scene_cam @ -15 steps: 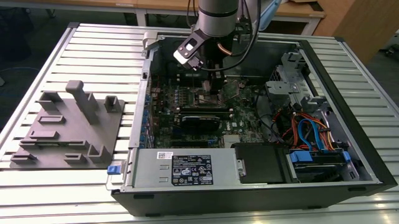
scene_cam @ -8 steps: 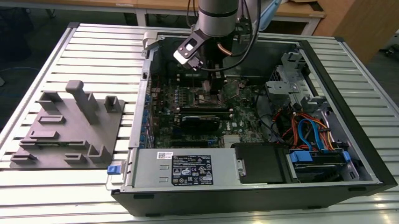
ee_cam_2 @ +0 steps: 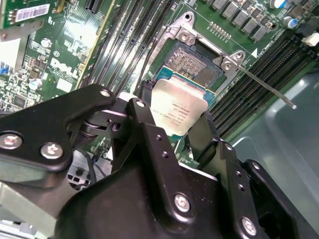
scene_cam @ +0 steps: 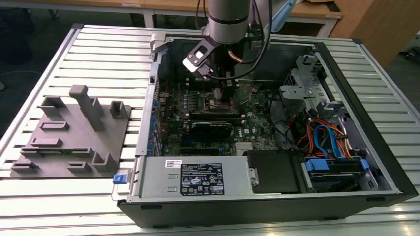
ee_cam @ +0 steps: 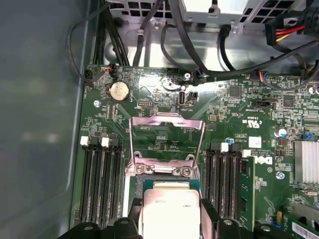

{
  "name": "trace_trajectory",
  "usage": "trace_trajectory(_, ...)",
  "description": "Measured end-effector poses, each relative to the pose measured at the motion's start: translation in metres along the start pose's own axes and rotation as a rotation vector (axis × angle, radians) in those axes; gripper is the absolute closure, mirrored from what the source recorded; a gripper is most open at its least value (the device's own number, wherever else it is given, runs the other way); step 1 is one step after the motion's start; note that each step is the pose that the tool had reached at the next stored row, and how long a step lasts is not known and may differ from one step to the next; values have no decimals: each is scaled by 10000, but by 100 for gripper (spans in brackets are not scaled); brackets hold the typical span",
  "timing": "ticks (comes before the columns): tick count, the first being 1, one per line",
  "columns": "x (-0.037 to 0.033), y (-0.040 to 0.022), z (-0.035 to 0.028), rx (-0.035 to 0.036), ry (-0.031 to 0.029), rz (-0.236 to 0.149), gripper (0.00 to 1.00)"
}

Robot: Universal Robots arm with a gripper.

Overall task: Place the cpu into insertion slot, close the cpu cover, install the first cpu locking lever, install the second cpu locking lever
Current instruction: 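Place the cpu into insertion slot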

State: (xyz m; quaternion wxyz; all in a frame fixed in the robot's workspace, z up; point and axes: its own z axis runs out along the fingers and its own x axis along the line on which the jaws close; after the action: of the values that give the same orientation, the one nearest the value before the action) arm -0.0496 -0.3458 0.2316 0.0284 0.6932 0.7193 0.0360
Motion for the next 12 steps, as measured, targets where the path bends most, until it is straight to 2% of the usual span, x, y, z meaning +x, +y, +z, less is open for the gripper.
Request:
trace_trajectory(8,17,-37,119,-5,-13,157,46)
trace_trajectory(12,17,-48,140,-7,18,160,46)
